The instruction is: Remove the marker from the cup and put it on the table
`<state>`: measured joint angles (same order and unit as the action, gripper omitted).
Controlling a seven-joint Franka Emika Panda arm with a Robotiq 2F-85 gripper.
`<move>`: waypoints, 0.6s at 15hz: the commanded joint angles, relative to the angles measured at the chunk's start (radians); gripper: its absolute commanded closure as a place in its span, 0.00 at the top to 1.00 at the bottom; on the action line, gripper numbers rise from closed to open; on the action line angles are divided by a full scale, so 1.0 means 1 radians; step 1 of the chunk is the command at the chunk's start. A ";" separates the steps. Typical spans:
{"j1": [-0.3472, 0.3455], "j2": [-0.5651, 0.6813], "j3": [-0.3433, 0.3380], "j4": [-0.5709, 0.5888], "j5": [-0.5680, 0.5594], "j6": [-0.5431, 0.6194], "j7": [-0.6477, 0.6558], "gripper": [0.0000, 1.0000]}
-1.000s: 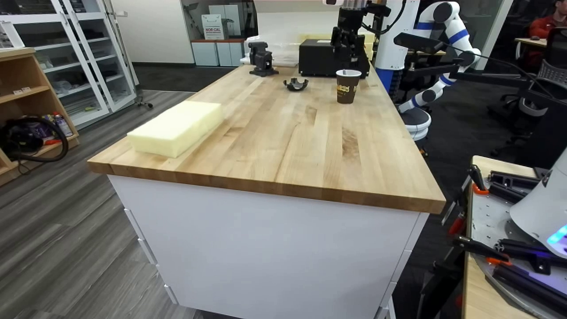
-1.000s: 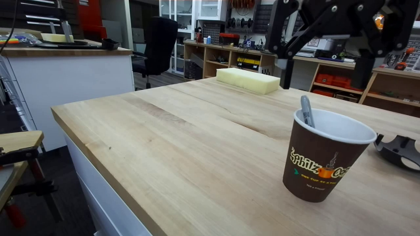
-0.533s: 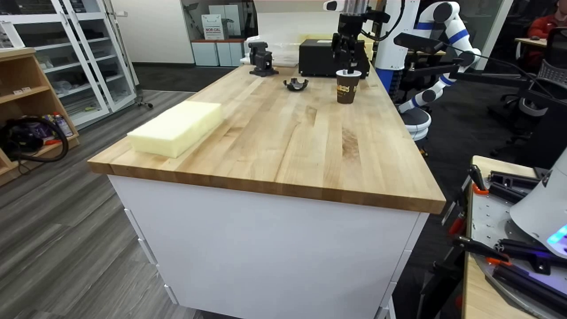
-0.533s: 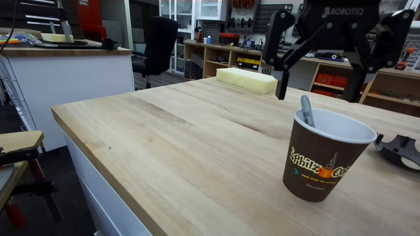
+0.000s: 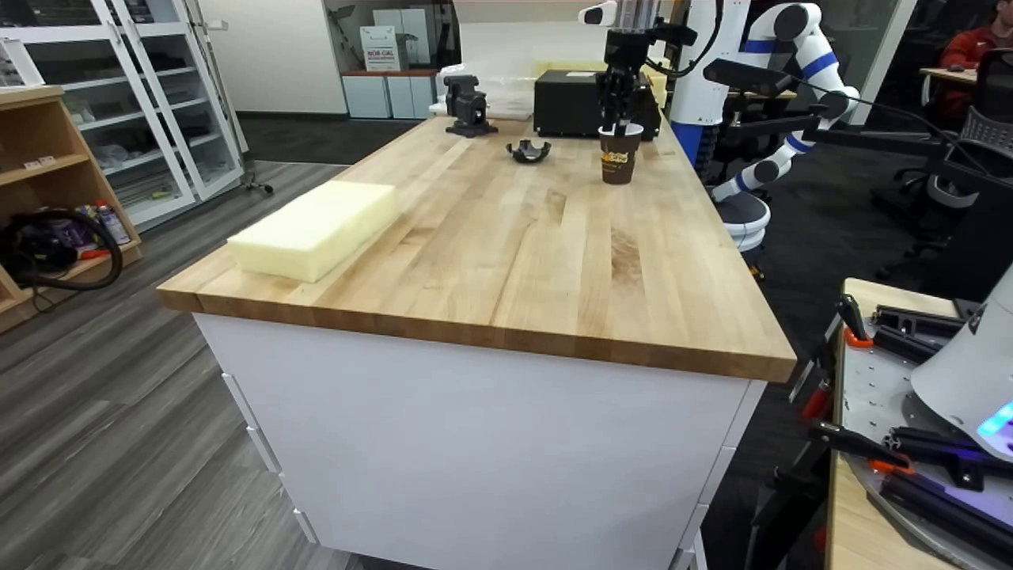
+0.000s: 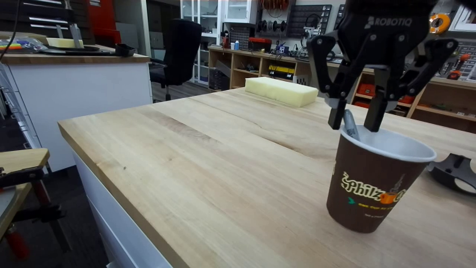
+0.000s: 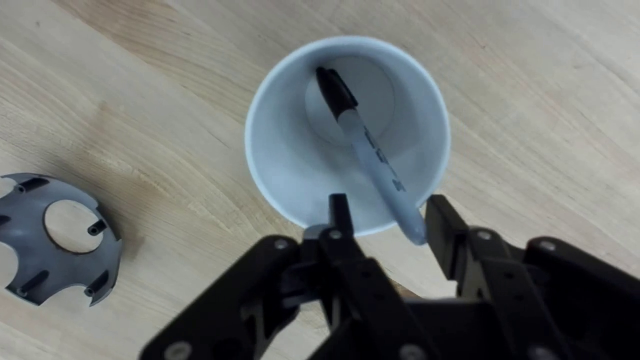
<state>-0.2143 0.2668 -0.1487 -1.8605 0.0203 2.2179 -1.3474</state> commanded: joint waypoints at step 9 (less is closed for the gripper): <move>-0.024 -0.007 0.019 0.024 0.013 -0.020 -0.037 0.03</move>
<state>-0.2146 0.2668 -0.1482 -1.8468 0.0208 2.2176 -1.3558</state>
